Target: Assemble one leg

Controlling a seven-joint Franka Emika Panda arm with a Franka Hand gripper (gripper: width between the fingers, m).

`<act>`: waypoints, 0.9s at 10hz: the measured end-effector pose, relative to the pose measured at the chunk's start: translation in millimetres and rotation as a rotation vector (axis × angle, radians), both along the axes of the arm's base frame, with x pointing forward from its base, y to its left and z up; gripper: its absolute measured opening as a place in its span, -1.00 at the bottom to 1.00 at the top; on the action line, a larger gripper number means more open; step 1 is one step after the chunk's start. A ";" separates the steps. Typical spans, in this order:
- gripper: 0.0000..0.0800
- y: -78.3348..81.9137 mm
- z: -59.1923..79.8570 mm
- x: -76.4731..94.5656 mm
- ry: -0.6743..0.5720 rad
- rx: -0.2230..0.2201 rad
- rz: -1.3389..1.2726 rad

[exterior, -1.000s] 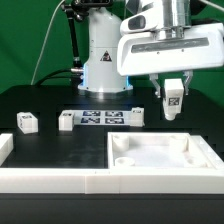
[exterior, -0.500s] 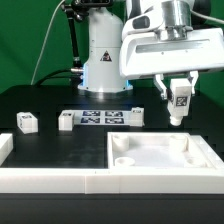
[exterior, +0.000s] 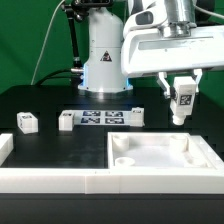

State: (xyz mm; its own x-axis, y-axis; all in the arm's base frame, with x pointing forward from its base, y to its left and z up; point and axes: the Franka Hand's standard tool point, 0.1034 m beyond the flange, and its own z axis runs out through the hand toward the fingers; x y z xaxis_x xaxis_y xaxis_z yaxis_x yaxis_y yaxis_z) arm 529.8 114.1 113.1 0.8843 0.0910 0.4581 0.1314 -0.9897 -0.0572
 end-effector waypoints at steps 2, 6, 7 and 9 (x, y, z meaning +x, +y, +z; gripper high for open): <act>-0.28 2.7 6.2 28.6 -0.019 -0.009 0.027; -0.28 4.4 -4.5 74.5 -0.055 -0.015 0.051; -0.28 1.5 -9.2 77.9 -0.055 -0.028 0.070; -0.28 2.3 -9.8 77.6 -0.055 -0.027 0.070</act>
Offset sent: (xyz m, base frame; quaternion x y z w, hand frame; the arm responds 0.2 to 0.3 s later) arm 0.0487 0.0097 -0.0005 0.0133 0.0104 -0.0329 0.9993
